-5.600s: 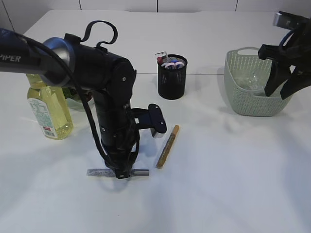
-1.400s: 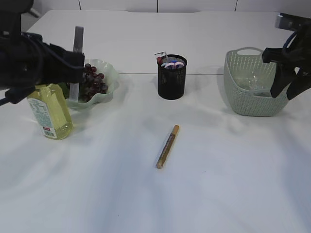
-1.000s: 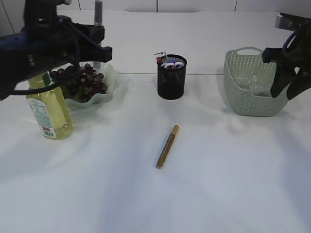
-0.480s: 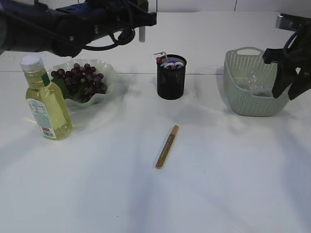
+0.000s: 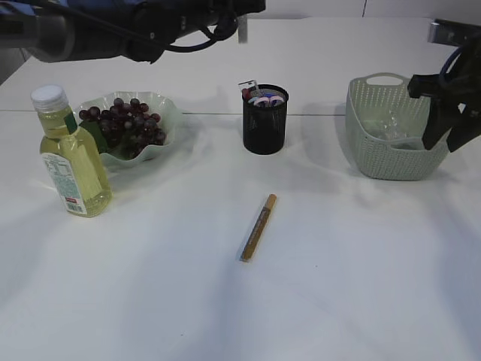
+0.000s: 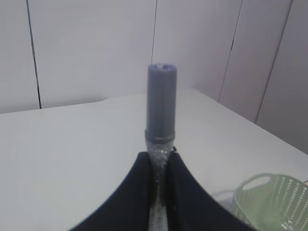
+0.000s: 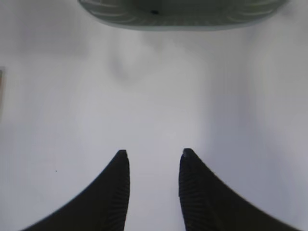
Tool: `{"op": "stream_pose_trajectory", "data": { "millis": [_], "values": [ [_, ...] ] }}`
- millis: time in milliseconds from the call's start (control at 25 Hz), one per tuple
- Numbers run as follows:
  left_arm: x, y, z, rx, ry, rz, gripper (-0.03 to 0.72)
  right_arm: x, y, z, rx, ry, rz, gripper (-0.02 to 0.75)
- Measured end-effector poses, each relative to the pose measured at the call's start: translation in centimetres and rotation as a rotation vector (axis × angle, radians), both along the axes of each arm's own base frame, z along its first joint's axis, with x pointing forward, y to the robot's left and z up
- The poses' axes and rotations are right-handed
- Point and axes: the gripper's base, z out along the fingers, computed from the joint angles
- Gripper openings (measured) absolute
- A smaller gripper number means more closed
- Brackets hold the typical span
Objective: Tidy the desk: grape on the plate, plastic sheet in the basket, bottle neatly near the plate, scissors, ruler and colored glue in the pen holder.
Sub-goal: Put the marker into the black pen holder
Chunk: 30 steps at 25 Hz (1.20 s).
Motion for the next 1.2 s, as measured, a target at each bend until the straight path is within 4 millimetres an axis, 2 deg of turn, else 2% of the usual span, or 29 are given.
{"op": "stream_pose_trajectory", "data": {
  "millis": [400, 800, 1200],
  "values": [
    [1.3, -3.3, -2.5, 0.028, 0.018, -0.041, 0.032, 0.5, 0.0, -0.1, -0.002, -0.047, -0.007, 0.290],
    [1.8, -3.6, -5.4, 0.051, 0.058, -0.042, 0.033, 0.6, 0.0, 0.0, -0.003, -0.056, -0.008, 0.290],
    [2.3, -3.9, -6.4, 0.049, 0.059, -0.043, 0.033, 0.6, 0.0, 0.0, -0.003, -0.059, -0.009, 0.291]
  ]
}}
